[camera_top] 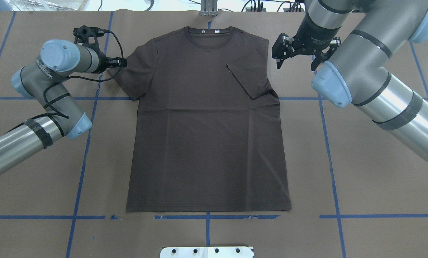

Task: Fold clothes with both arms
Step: 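Hold the right gripper above the fold while the left gripper waits nearby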

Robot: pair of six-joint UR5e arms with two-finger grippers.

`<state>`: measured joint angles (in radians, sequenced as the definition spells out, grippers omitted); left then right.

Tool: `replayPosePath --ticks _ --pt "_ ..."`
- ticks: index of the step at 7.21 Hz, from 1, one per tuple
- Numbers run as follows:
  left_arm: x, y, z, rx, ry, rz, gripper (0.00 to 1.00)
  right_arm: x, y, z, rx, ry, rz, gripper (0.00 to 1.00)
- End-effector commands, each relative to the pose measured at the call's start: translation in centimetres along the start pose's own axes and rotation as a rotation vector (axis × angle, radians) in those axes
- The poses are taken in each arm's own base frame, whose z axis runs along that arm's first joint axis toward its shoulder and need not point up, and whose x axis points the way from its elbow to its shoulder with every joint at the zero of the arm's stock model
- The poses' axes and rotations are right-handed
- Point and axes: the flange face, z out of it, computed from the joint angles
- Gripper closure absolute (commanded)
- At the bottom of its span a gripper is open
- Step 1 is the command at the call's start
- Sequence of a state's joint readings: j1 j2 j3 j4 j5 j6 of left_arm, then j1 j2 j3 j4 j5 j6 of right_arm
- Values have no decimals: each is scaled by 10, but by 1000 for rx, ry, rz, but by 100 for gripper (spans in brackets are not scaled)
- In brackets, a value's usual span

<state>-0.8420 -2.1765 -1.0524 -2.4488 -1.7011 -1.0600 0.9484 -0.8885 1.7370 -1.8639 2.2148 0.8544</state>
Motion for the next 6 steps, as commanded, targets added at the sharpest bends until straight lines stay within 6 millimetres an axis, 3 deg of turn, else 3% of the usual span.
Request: replayPosePath --ticks 1,2,6 --pt "-2 2 1 -3 -3 0 19 0 0 2 -2 3 1 0" --pt "-2 2 1 -3 -3 0 32 -1 0 3 -3 3 0 0" --pt "-1 2 0 -2 -1 -1 51 0 -1 6 -8 7 2 0"
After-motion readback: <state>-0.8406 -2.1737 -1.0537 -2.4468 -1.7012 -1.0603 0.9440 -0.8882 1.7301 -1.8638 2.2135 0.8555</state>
